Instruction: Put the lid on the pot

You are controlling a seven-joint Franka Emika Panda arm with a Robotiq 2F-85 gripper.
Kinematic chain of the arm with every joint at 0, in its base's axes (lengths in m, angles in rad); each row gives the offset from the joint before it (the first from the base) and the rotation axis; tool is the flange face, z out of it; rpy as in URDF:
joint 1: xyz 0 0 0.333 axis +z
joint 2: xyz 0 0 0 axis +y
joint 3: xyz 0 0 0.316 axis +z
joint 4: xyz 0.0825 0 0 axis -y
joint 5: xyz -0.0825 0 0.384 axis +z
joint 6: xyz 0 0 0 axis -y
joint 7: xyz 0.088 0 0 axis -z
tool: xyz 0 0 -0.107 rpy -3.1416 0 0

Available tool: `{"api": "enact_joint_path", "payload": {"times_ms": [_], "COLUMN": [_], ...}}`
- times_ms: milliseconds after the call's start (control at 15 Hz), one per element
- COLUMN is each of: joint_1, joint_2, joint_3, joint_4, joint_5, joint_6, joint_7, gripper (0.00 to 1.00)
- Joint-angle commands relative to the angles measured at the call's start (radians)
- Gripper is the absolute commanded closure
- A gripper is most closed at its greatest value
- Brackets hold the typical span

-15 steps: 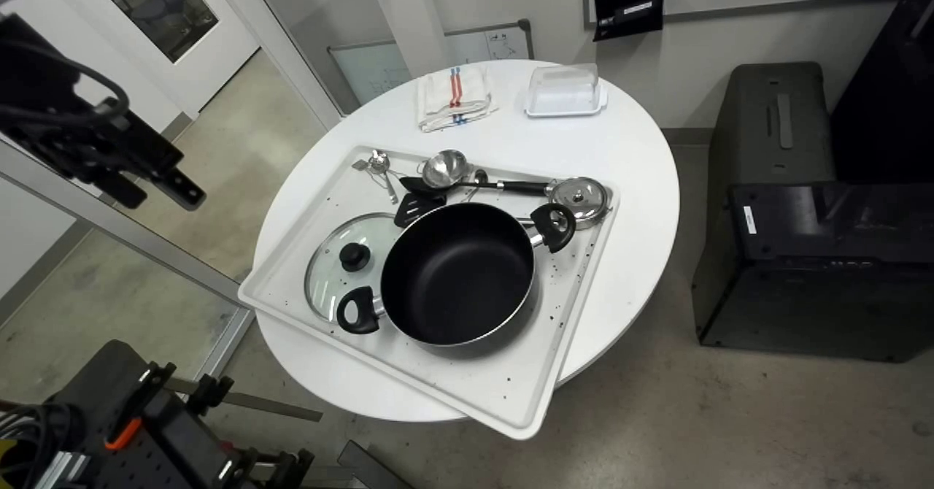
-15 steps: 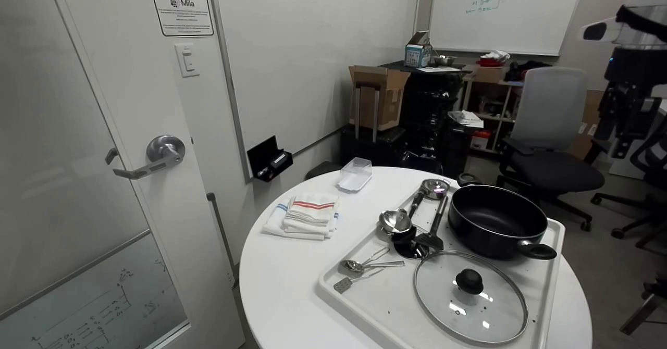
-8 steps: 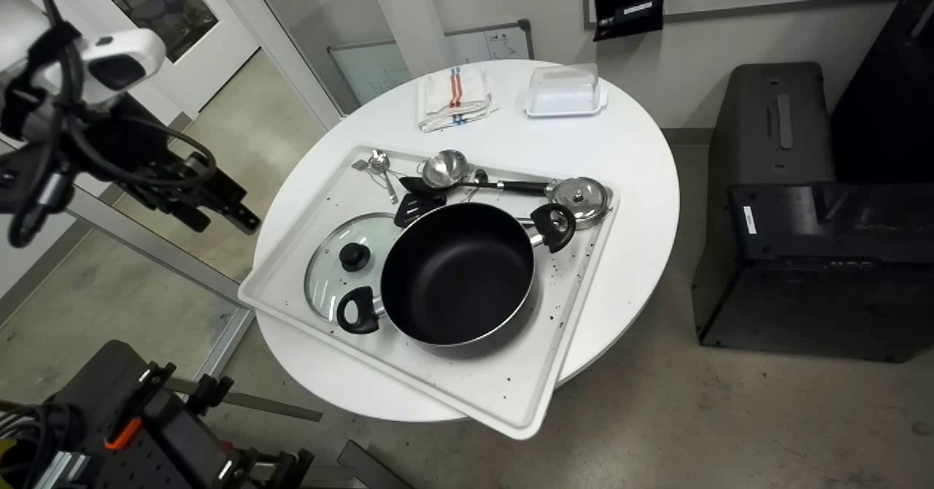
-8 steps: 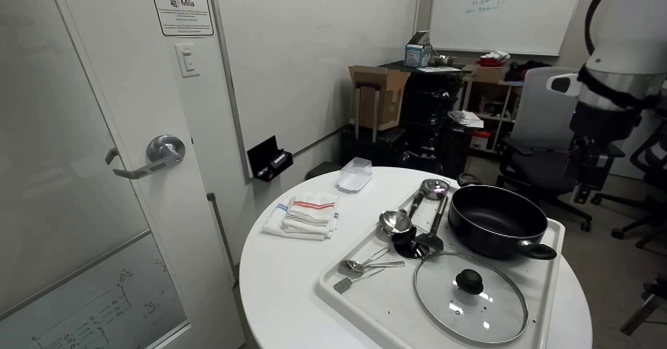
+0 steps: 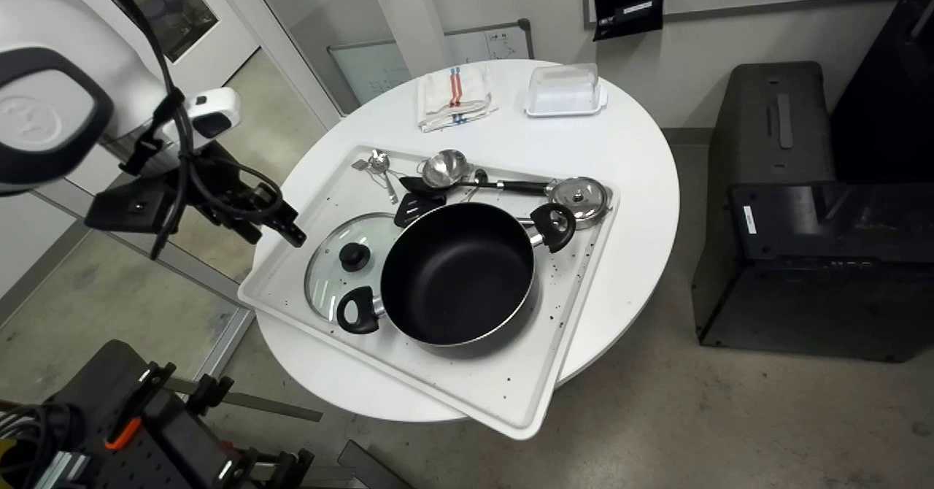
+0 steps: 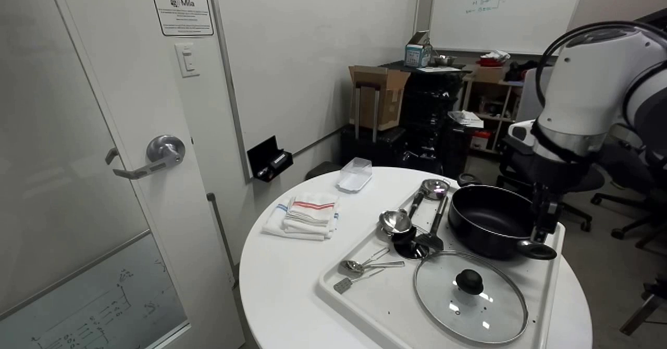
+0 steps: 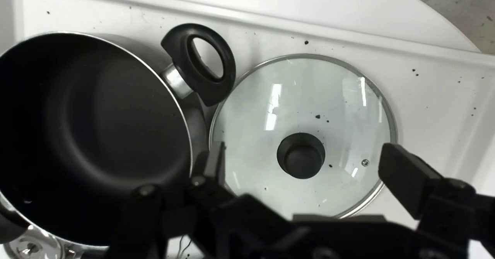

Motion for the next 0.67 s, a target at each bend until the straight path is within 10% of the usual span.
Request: {"api": "enact_joint_path", "payload": {"times_ms": [0, 600], "joint_1": [0.072, 0.18], "joint_2": [0.16, 0.459], "joint_3": [-0.049, -0.114], "joint_4": [0.115, 0.359], "joint_5": [-0.046, -0.008], "joint_6": [0.033, 0.037], "joint_7": [0.08, 0.07], "gripper": [0.0, 0.0]}}
